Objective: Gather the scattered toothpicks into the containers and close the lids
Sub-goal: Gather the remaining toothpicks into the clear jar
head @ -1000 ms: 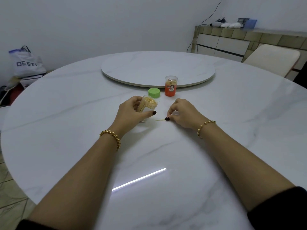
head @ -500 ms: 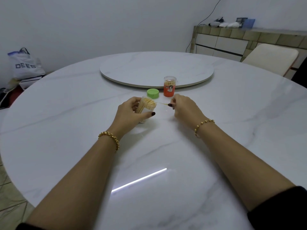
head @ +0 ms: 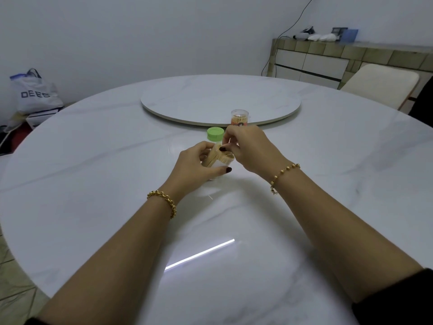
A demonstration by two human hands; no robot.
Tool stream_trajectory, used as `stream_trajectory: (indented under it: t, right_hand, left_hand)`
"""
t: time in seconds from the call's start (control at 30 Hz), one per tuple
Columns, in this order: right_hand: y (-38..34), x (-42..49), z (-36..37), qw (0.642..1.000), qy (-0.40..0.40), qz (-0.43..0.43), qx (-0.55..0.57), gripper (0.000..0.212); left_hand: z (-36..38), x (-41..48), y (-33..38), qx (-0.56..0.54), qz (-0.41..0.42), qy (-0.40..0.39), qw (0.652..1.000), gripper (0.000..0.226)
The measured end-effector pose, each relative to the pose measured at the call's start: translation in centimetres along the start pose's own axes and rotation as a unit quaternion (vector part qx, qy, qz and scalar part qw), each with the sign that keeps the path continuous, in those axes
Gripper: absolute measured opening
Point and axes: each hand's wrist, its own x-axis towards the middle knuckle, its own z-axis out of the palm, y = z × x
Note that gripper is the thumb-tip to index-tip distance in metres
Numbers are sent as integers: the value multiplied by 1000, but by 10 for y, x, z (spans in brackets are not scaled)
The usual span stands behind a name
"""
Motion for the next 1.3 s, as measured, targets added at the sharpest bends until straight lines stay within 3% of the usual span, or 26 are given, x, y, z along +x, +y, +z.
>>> stream_trajectory:
  t: [0.13, 0.27, 0.4, 0.47, 0.7, 0.9, 1.1, 1.3]
  right_hand:
    - [-3, -2, 8, 990, 91, -23, 108, 4]
    - [-4, -3, 12, 956, 145, 51, 248, 12]
    - [-17, -11, 20, 906, 130, 146, 376, 29]
    - [-25, -16, 27, 900, 96, 156, 395, 39]
    - [-42, -23, 24, 931, 61, 66, 354, 42]
    - [-31, -22, 29, 980, 12, 10, 201, 54]
    - [-16, -20, 32, 984, 86, 26, 155, 54]
    - [-32, -29, 37, 986, 82, -17, 142, 46]
  left_hand:
    - [1, 1, 0, -21, -7, 1, 1000, 45]
    - [-3, 2, -3, -33, -15, 24, 999, 47]
    - [-7, 4, -5, -38, -13, 48, 998, 47]
    - [-8, 4, -4, -38, -8, 55, 998, 43]
    - [0, 4, -6, 34, 11, 6, 999, 36]
    - [-5, 6, -7, 9, 12, 40, 999, 18]
    - [-14, 6, -7, -32, 3, 66, 997, 40]
    - [-19, 8, -15, -34, -19, 81, 996, 42]
